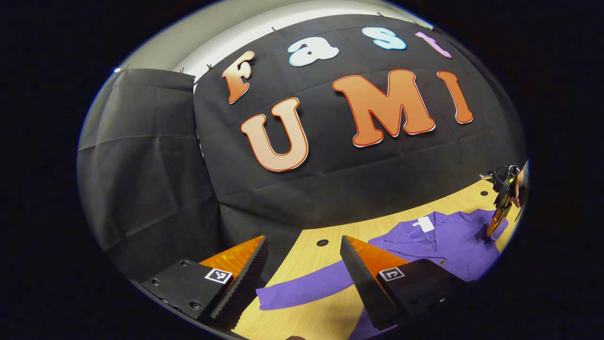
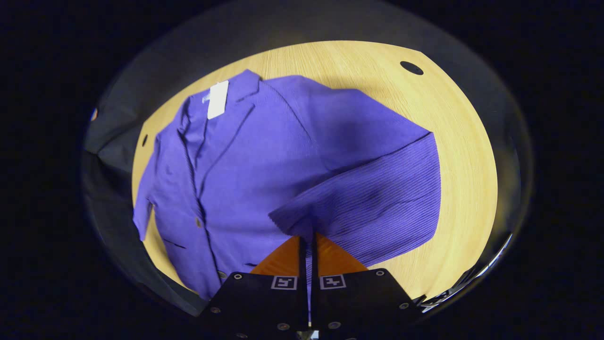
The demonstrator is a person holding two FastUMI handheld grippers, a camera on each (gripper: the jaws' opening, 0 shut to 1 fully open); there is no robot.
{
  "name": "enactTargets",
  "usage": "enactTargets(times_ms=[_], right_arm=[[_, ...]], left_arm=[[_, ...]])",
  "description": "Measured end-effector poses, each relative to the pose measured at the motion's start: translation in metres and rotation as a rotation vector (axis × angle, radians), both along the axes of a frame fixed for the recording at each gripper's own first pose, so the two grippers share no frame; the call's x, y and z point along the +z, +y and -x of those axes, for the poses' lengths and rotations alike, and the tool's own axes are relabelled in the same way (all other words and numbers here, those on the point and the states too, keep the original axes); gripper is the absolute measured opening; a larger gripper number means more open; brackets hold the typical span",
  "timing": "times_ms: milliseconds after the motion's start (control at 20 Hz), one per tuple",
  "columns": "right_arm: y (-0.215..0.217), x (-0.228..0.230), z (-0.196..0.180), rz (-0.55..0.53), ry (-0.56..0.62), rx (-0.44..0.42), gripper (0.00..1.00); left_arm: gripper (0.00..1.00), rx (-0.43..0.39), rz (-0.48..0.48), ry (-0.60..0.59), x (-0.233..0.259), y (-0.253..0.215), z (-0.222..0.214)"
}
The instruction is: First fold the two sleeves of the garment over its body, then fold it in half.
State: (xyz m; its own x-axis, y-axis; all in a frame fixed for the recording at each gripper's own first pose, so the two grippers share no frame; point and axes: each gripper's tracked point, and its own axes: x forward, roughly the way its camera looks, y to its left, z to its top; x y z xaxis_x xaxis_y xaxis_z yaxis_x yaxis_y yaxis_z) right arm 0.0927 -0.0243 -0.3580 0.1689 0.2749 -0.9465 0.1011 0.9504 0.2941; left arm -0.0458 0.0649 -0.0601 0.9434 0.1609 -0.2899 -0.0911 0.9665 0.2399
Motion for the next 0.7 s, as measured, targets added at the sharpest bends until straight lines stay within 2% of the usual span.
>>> enactTargets(times_ms=[150,250,450,600,650,700], right_arm=[[0.01,0.03,-0.011,-0.051,-0.035,-0.043,0.03],[0.019,0.048,-0.019,-0.057,-0.066,-0.035,0.03],[0.061,0.082,-0.033,-0.097,-0.106,-0.009,0.03],[0.097,0.103,-0.034,-0.11,-0.13,0.049,0.03],[0.11,0.109,-0.036,-0.114,-0.137,0.066,0.03],[0.124,0.115,-0.038,-0.121,-0.142,0.078,0.03]], left_arm=[[0.96,0.001,0.011,-0.01,-0.003,0.008,-0.001],[0.96,0.008,0.022,-0.014,-0.006,0.015,-0.001],[0.96,0.021,0.041,-0.021,-0.009,0.03,-0.001],[0.96,0.033,0.064,-0.021,-0.016,0.045,-0.002],[1.0,0.037,0.07,-0.02,-0.019,0.053,-0.002],[0.96,0.043,0.072,-0.021,-0.021,0.06,-0.003]])
